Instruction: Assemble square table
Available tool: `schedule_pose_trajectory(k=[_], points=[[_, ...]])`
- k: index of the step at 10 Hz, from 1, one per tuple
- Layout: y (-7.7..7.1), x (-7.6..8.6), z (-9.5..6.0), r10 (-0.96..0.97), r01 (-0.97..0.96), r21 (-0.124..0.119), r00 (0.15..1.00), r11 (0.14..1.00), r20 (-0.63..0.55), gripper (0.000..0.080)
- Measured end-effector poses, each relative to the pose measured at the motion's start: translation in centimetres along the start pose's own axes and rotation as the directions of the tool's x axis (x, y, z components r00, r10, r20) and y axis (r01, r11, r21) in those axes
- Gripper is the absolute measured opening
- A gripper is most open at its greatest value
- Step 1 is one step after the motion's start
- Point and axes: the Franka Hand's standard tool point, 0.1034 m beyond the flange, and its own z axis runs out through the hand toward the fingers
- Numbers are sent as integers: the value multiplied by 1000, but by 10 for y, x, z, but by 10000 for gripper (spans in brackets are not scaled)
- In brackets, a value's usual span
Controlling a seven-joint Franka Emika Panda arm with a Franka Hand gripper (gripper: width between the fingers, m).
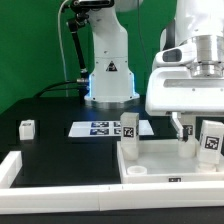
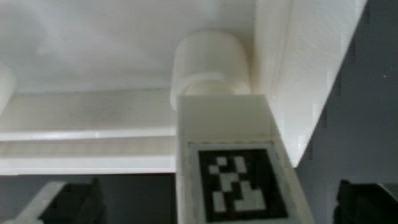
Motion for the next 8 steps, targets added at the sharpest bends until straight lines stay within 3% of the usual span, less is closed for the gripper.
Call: schedule_pose_trajectory(k=[4, 6, 8], points=[[0, -1, 1, 4, -4, 0, 1000, 1000, 25, 649], [-2, 12, -8, 53, -57, 19, 985, 998, 163, 649], [2, 13, -7, 70, -77, 16, 967, 997, 243, 649]])
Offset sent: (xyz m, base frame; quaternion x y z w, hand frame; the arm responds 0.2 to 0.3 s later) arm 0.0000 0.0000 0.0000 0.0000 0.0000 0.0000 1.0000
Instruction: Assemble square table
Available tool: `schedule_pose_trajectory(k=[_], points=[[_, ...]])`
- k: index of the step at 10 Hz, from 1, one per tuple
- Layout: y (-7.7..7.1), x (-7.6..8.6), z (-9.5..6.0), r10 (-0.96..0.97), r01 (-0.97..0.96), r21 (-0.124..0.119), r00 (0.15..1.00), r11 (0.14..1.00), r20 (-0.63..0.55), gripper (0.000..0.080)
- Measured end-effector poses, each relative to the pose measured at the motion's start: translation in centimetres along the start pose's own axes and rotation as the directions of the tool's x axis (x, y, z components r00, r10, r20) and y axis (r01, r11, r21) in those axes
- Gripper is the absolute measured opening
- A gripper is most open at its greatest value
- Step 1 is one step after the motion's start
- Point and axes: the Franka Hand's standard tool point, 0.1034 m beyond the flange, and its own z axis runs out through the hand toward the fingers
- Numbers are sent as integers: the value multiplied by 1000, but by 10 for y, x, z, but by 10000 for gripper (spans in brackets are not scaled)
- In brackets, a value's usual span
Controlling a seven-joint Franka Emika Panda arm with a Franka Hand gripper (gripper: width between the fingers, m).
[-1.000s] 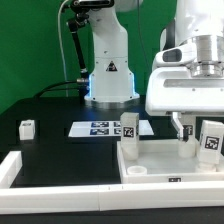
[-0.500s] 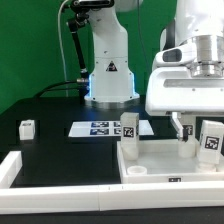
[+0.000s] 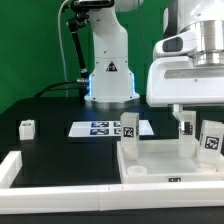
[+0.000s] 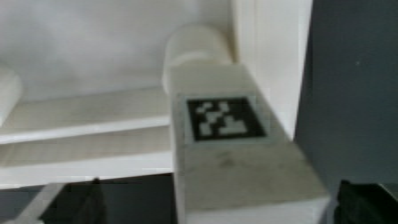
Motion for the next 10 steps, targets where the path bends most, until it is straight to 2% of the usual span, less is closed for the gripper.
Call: schedule_pose_trajectory(k=[3, 5, 6, 7, 8, 9, 10], points=[[12, 2, 0, 46, -46, -4, 973, 999, 225, 649], [13, 5, 0, 70, -70, -8, 972, 998, 224, 649], [13, 5, 0, 90, -90, -13, 970, 996, 224, 619], [13, 5, 0, 133, -131, -21, 966, 991, 224, 447], [13, 5, 1, 198, -195, -36, 955, 980, 222, 447], [13, 5, 1, 241, -237, -46, 945, 971, 220, 302], [13, 5, 1, 343, -336, -70, 915, 939, 214, 288]])
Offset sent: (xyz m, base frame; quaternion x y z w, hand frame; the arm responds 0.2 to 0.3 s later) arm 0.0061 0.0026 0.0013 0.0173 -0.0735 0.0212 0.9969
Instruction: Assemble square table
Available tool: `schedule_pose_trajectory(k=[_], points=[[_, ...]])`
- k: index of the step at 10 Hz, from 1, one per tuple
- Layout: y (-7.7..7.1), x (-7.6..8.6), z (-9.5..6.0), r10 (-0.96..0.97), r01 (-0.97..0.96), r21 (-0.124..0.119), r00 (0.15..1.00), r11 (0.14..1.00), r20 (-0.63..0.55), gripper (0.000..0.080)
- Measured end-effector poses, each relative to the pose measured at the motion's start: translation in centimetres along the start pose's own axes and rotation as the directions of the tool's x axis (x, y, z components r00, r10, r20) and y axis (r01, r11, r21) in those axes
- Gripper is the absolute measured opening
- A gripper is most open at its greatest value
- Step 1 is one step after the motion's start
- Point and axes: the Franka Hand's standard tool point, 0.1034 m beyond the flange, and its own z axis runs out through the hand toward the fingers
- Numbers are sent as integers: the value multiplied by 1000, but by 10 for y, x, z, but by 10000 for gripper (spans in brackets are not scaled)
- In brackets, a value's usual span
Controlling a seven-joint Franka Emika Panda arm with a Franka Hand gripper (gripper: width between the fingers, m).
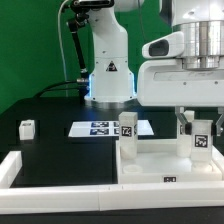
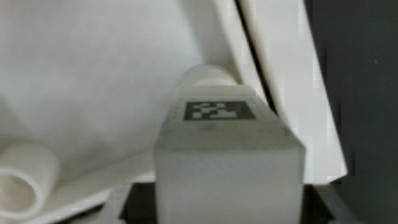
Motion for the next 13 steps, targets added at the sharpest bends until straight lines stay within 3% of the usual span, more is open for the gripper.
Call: schedule_pose_trajectory(k=[4, 5, 7, 8, 10, 11, 12, 13], points=[[0, 5, 2, 366, -366, -7, 930, 930, 3, 288], [1, 7, 3, 506, -506, -14, 862, 862, 17, 288], [-1, 9, 4, 733, -734, -3, 679, 680, 38, 289], [-6, 15, 6, 859, -860, 43, 510, 508, 46, 289], [-2, 13, 6, 940, -943, 58, 332, 329, 72, 291], [-3, 13, 6, 951, -953, 54, 300, 297, 72, 291], [-2, 13, 7, 946, -948, 55, 317, 314, 70, 364], [-3, 11, 8, 894, -896, 38, 445, 443, 52, 364]])
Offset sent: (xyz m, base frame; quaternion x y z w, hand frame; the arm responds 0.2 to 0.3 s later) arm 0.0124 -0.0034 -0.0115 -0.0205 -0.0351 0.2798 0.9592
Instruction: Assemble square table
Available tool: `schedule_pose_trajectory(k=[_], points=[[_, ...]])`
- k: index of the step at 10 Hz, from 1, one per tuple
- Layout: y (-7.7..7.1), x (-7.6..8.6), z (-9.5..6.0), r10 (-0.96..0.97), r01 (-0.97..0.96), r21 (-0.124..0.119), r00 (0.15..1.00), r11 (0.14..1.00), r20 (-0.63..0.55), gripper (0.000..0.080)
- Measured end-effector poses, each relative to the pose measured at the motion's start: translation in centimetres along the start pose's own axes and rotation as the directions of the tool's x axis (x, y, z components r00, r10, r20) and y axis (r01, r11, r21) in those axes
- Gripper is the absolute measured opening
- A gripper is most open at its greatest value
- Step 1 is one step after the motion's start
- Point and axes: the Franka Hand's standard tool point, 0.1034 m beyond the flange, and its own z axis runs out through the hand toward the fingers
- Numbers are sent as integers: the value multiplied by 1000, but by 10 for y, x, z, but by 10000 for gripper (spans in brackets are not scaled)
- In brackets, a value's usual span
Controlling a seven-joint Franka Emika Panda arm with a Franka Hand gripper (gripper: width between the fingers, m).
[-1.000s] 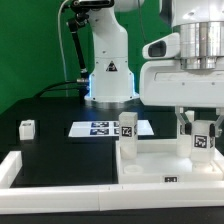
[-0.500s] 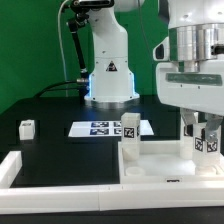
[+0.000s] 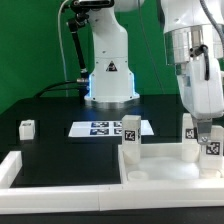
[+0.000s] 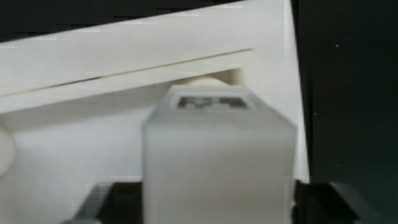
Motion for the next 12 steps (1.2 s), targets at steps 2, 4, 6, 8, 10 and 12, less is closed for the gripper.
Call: schedule_pose_trajectory(k=[2, 4, 6, 8, 10, 12], points=[[-2, -8, -3, -340, 338, -48, 940, 940, -26, 626], [-1, -7, -2, -493, 491, -59, 869, 869, -24, 646], [-1, -5, -2, -609, 607, -65, 793, 792, -21, 648], [-5, -10, -4, -823, 817, -98, 568, 568, -26, 648], [-5, -11, -4, -826, 820, -103, 563, 563, -29, 628], [-5, -11, -4, -807, 801, -100, 590, 590, -31, 469]])
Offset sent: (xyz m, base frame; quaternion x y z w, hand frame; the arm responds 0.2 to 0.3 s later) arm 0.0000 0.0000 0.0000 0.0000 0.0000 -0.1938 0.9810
